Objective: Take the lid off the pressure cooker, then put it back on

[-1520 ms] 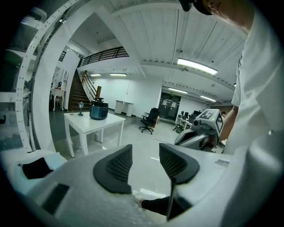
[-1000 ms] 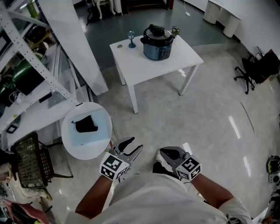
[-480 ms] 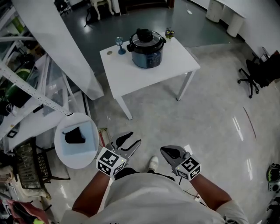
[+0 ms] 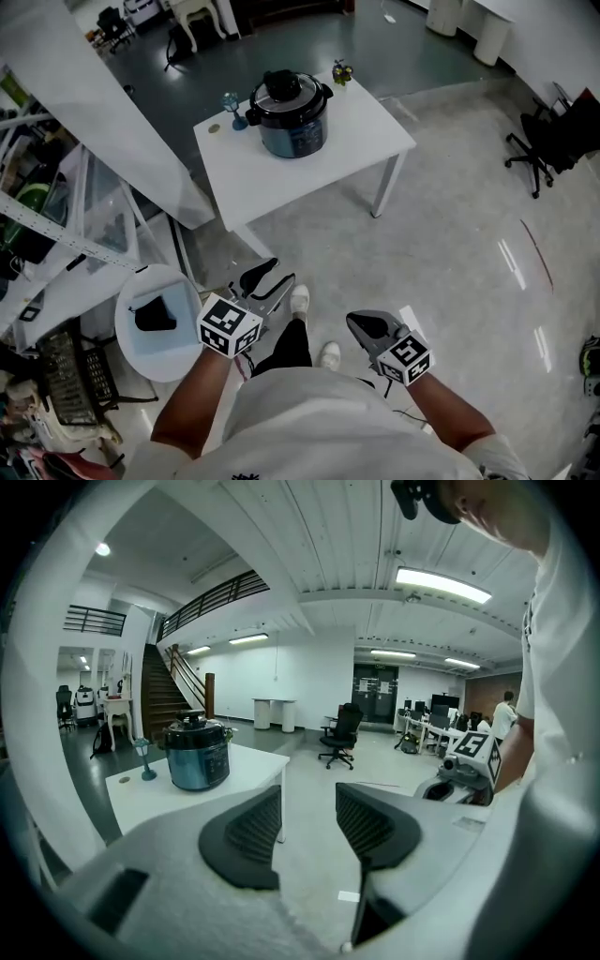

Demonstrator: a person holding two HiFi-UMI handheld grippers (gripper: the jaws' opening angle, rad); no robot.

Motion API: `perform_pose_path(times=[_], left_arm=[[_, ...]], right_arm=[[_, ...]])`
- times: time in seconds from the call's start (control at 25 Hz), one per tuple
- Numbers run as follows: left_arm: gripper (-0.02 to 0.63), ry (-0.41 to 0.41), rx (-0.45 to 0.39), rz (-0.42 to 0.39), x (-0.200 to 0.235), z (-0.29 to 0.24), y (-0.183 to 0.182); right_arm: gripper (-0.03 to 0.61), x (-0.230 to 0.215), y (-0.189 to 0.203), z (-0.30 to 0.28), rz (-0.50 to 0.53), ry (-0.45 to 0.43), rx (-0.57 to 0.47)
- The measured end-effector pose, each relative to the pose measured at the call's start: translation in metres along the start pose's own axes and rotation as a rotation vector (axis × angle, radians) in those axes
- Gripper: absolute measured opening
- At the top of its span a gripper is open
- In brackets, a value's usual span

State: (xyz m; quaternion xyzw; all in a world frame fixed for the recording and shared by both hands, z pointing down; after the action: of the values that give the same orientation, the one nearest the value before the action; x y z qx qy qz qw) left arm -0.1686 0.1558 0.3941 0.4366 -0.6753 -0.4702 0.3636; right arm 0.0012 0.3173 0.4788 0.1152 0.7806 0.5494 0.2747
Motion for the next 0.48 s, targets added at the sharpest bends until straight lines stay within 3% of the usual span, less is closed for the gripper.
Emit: perform_pose_path(times=[0.24, 0.48], left_arm=[[0.189, 0.034, -0.046, -0.043, 0.055, -0.039, -0.023], [0.189, 0.043, -0.074, -0.102, 0.134, -0.089, -0.064]], right_arm=[[0.015, -0.027, -0.008, -0.014, 0.002, 0.052, 0.019], [0.015, -0.073, -0.042, -0.042, 0.016, 0.115, 0.03]])
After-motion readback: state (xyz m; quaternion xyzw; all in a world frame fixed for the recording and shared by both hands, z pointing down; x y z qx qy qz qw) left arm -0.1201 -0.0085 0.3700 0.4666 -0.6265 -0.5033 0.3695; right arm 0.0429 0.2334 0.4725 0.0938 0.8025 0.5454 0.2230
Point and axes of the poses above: the fingertips, and each gripper's own axes: z backward along the fingers, x to its left, y out of its underside, the point moved 7 cm from there along z, backward along the fingers, and after that the axes turned 6 degrees about -x, right-handed, at the moved point
